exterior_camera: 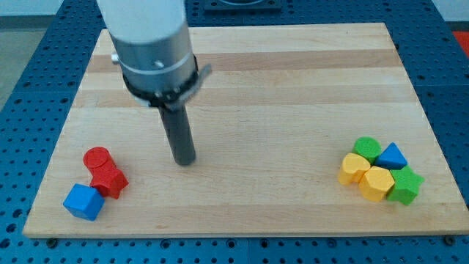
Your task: Move your arm towards the bottom right
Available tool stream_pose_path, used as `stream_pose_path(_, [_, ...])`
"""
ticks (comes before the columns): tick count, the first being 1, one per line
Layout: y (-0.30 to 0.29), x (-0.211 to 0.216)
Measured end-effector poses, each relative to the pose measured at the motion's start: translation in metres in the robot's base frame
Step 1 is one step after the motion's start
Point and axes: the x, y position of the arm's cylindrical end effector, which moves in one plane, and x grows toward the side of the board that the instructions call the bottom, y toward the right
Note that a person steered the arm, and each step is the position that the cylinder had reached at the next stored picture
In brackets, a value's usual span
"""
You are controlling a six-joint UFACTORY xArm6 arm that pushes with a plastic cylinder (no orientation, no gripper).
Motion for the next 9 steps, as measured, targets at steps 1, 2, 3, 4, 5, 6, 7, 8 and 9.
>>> stream_pose_path(1, [0.039, 0.05])
stream_pose_path(2, [0.095, 0.087])
stream_pose_path(3, [0.138, 0.09])
stream_pose_path(4, [0.195, 0.09])
stream_pose_path(5, [0.243, 0.09])
stream_pose_path(6, [0.26, 0.09])
stream_pose_path(7, [0.272, 0.09])
stream_pose_path(8, [0.302, 0.089])
stream_pose_path(9, [0.323, 0.087])
